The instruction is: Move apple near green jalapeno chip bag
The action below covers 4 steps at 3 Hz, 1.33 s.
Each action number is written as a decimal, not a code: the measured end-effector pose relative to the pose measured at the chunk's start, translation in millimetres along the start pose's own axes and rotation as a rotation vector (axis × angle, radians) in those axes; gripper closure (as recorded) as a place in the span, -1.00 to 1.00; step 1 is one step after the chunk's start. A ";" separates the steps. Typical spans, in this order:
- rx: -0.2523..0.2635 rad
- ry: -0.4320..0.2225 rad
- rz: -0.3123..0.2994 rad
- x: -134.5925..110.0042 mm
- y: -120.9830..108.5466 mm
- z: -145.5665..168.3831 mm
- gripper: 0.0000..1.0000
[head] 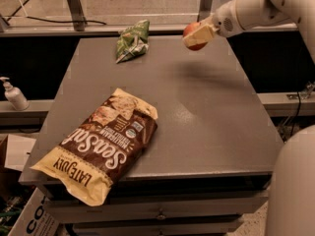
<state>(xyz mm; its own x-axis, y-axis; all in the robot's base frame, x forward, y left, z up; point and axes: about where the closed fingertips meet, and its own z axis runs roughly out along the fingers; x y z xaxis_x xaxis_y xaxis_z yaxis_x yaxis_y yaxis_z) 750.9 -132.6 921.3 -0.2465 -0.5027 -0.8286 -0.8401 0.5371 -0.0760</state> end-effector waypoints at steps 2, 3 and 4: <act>-0.043 0.049 -0.016 -21.2 -2.1 81.9 1.00; -0.067 0.057 -0.025 -32.1 2.9 112.7 1.00; -0.087 0.078 -0.033 -35.7 7.5 138.2 1.00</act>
Offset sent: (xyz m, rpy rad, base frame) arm 0.0787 0.0967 -0.0352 -0.0640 0.0540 0.0614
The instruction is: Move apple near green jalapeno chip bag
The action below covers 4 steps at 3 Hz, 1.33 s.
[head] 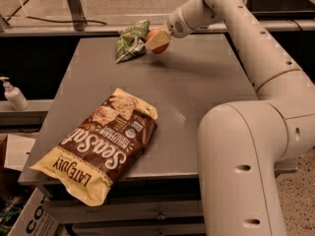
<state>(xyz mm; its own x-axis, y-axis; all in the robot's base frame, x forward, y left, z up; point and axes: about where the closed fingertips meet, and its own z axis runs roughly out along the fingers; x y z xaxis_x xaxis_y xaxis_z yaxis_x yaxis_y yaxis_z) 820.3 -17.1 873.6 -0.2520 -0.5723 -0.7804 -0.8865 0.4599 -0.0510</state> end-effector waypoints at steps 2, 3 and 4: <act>-0.031 0.064 0.009 7.7 4.1 32.1 0.65; -0.020 0.083 0.022 16.0 -0.7 29.1 0.17; -0.011 0.087 0.028 18.0 -1.5 22.0 -0.28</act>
Offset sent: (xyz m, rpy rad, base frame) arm 0.0185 0.0166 -0.0282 -0.0845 0.0776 0.0073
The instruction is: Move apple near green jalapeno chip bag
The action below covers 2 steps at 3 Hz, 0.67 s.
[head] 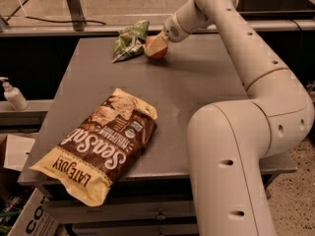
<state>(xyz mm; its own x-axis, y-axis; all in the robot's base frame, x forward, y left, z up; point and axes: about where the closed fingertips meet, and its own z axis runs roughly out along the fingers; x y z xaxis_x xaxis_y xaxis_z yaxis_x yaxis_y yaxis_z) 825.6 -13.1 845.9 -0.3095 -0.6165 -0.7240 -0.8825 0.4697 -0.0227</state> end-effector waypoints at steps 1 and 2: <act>0.013 -0.007 0.001 -1.5 1.1 -10.9 -0.76; 0.007 -0.004 0.001 -1.0 2.6 -6.5 -1.00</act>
Offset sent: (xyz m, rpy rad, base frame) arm -0.0038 -0.0050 0.0078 0.0023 -0.0093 -0.0089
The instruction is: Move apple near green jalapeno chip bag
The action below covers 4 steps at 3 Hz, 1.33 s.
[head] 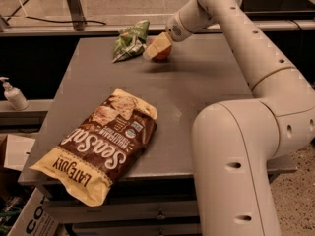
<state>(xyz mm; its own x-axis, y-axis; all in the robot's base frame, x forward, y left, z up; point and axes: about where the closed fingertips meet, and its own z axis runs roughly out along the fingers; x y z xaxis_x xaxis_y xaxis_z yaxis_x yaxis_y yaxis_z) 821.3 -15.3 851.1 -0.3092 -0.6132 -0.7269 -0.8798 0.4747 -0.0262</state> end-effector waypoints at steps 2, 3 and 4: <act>0.006 -0.019 -0.007 4.7 -2.7 -13.9 -1.00; 0.025 -0.058 -0.002 25.2 -9.2 -46.3 -1.00; 0.084 -0.084 0.032 68.4 -18.3 -96.8 -1.00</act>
Offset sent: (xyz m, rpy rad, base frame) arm -0.0150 -0.0372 0.0208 0.0300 -0.0520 -0.0055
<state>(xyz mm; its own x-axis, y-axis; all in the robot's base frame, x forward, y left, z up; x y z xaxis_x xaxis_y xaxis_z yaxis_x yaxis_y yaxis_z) 781.3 -127.1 868.2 -0.3025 -0.5430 -0.7834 -0.8355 0.5466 -0.0563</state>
